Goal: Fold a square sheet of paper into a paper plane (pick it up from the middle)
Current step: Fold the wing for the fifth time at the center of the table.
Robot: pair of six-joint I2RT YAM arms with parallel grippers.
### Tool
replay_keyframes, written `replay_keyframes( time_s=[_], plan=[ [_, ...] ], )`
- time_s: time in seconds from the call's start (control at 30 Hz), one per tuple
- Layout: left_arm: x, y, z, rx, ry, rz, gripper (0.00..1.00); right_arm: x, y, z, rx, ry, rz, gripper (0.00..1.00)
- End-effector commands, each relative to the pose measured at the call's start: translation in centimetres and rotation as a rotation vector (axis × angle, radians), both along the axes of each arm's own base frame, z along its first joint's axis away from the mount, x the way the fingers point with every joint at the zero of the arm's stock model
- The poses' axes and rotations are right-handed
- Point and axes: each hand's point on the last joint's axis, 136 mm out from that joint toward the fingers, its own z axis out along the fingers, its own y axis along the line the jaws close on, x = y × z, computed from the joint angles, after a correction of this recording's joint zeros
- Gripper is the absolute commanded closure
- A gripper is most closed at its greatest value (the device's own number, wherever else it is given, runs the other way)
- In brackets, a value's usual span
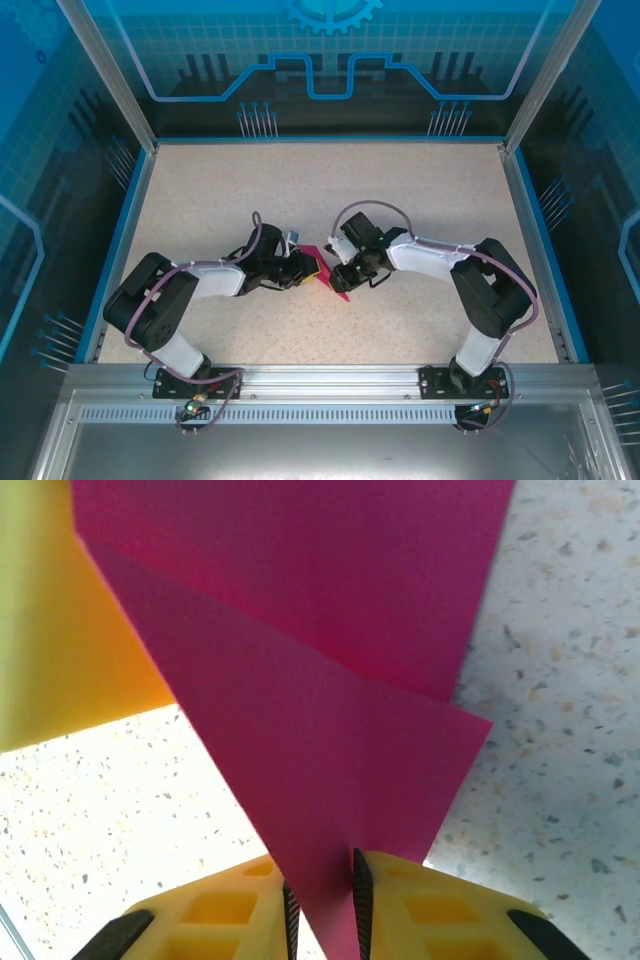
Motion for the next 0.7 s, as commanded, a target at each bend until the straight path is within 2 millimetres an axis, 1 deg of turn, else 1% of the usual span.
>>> replay_keyframes(
  time_s=[0.0,0.1,0.2,0.33,0.5,0.67],
  plan=[
    [-0.1,0.1,0.1,0.002,-0.015,-0.022,0.79,-0.8,-0.6,0.8,-0.042,-0.029,0.009,0.75],
    [-0.3,0.1,-0.2,0.005,-0.008,-0.021,0.79,-1.3,-1.3,0.6,-0.068,-0.035,0.000,0.74],
    [-0.3,0.2,-0.4,0.007,-0.003,-0.020,0.79,-1.9,-1.5,0.5,-0.080,-0.031,0.007,0.73],
    [-0.3,0.1,-0.5,0.003,0.001,-0.019,0.79,-2.5,-1.5,-0.5,-0.113,-0.017,0.030,0.73],
    [-0.4,0.2,-0.6,0.005,0.002,-0.017,0.79,-2.9,-1.4,-1.4,-0.156,-0.012,0.053,0.76],
    [-0.4,0.2,-0.6,0.006,0.004,-0.016,0.79,-3.0,-1.4,-1.8,-0.166,-0.012,0.063,0.79]
  ],
)
